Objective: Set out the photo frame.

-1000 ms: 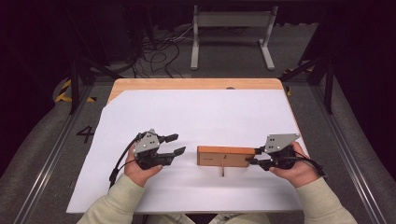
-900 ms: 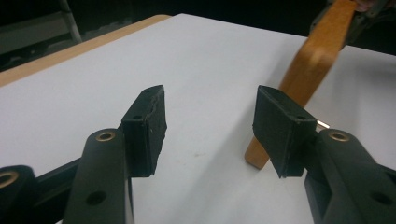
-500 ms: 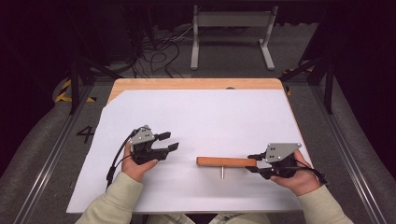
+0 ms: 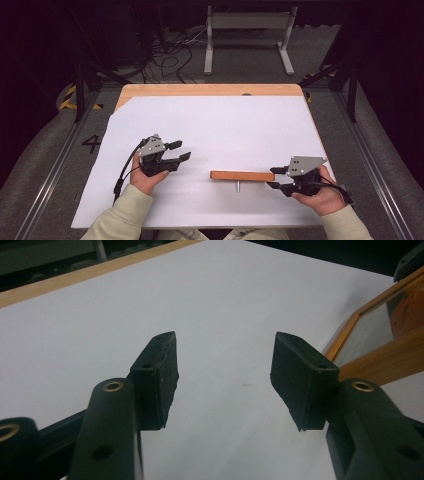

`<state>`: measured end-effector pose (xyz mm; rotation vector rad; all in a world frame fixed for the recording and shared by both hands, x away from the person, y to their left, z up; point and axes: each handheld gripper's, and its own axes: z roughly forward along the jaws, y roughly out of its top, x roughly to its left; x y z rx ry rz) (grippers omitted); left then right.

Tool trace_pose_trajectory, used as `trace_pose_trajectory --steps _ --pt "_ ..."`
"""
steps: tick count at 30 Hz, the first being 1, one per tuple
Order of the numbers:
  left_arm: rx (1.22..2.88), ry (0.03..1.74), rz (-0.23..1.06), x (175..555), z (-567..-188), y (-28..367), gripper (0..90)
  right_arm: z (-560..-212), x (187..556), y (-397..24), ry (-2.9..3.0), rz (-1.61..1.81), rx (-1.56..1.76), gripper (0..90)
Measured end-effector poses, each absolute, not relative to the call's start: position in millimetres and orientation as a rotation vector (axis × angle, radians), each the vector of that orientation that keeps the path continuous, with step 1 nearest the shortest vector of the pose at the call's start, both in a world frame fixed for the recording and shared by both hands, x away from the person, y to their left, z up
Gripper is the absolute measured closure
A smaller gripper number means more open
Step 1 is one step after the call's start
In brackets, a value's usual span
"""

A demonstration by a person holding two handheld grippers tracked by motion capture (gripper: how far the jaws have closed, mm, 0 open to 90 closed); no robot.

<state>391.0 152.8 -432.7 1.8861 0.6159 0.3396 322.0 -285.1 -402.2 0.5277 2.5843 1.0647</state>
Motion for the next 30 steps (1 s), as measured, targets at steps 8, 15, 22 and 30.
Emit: trace_pose_trajectory --steps 8,15,22,30 --pt "1.885 0.634 0.34 391 -432 154 44.1 -417 312 -284 2.636 1.007 0.647 87.2" --pt "1.89 0.638 0.348 391 -432 154 44.2 -426 313 -280 2.598 1.049 0.725 90.0" --pt "1.892 0.638 0.352 391 -433 154 44.3 -436 317 -276 2.601 1.037 0.773 90.0" --pt "1.898 0.641 0.345 392 -433 153 44.0 -442 323 -274 2.6 1.012 0.831 90.0"
